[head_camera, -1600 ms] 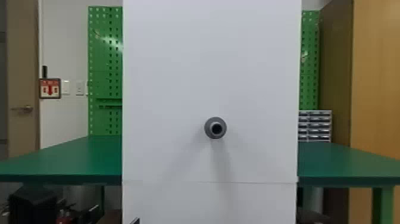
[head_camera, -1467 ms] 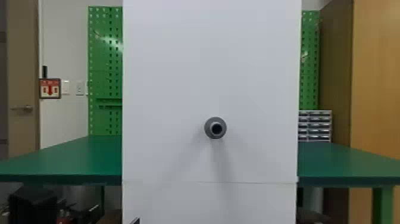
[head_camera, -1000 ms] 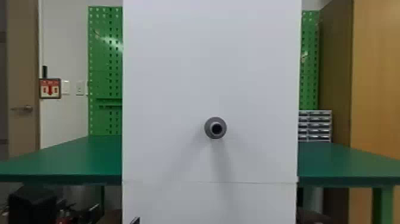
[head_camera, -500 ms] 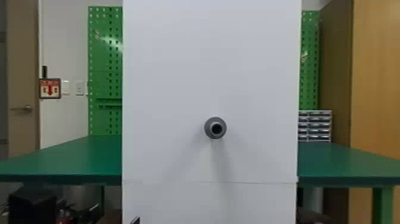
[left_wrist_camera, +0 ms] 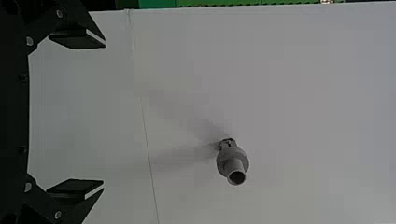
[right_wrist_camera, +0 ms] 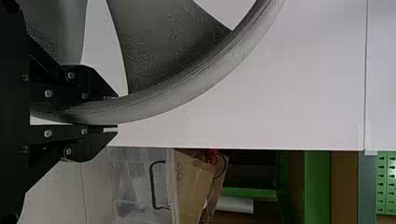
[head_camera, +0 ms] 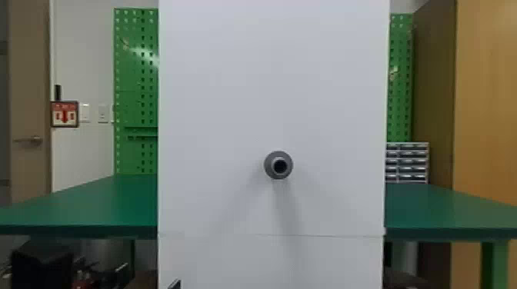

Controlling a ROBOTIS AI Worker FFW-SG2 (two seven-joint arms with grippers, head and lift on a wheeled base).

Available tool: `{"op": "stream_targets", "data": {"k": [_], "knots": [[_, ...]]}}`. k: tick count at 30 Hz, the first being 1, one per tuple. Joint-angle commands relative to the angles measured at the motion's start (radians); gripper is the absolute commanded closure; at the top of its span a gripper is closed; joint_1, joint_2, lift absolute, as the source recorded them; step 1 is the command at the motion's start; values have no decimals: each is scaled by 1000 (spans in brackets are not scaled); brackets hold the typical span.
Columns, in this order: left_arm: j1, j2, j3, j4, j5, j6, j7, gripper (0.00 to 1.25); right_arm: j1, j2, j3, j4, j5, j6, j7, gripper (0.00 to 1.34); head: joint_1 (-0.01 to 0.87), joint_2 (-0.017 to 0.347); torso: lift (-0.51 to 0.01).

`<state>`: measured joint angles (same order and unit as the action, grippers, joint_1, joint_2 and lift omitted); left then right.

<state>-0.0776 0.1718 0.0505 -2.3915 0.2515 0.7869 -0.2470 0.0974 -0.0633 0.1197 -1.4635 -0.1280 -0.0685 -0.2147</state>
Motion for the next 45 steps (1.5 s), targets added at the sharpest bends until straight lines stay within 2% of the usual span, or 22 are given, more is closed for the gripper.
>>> {"op": "stream_targets", "data": {"k": [1,4,24,45], "knots": [[-2,0,-1,0,0,0,0,211,-5,16,-11,-41,22,50,0,1190,34,29,-493],[-1,-1,-1,0,-1,0,0,211,-16,27,-15,-77,31,95,0,1190,34,29,-493],[2,-1,-3,0,-6,2,0,211,-110,22,8,-344,2,437,0,1190,34,29,-493],[4,-1,-3,0,-6,2,0,211,-277,23,21,-623,27,791,0,1190,34,31,-493]]}}
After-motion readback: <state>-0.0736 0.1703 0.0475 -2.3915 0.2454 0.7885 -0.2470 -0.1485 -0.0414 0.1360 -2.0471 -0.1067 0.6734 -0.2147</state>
